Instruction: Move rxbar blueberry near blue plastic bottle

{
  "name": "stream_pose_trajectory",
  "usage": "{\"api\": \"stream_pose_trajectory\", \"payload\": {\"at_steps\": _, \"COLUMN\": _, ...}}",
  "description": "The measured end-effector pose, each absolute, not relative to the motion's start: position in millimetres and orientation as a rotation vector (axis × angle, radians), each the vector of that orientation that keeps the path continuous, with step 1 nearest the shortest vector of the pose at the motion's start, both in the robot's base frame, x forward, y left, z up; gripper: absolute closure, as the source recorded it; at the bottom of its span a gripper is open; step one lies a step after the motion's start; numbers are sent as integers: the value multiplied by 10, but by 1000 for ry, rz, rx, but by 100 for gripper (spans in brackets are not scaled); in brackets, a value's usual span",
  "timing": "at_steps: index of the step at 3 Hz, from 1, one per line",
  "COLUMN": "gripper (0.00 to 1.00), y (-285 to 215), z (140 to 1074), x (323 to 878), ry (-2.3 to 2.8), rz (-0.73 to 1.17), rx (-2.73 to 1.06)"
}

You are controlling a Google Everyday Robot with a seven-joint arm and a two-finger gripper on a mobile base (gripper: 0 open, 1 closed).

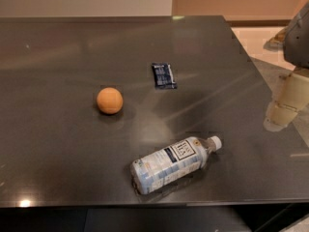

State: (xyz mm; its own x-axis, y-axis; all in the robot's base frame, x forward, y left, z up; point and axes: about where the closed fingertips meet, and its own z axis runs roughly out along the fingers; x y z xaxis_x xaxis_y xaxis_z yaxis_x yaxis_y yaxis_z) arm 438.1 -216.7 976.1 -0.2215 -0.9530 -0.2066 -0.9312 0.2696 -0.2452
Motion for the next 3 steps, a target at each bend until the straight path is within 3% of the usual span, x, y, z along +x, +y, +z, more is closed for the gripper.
{"api": "stream_pose_trajectory", "payload": {"at_steps": 2, "gripper": 0, "y": -2098, "z": 9750, "x": 4525, "ry": 2260, "rz": -58, "rx": -1704}}
{"api": "stream_pose_trajectory", "payload": {"at_steps": 3, "gripper": 0, "y": -1946, "z": 9676, "x": 4851, "ry": 2315, "rz": -5, "rx": -1646}}
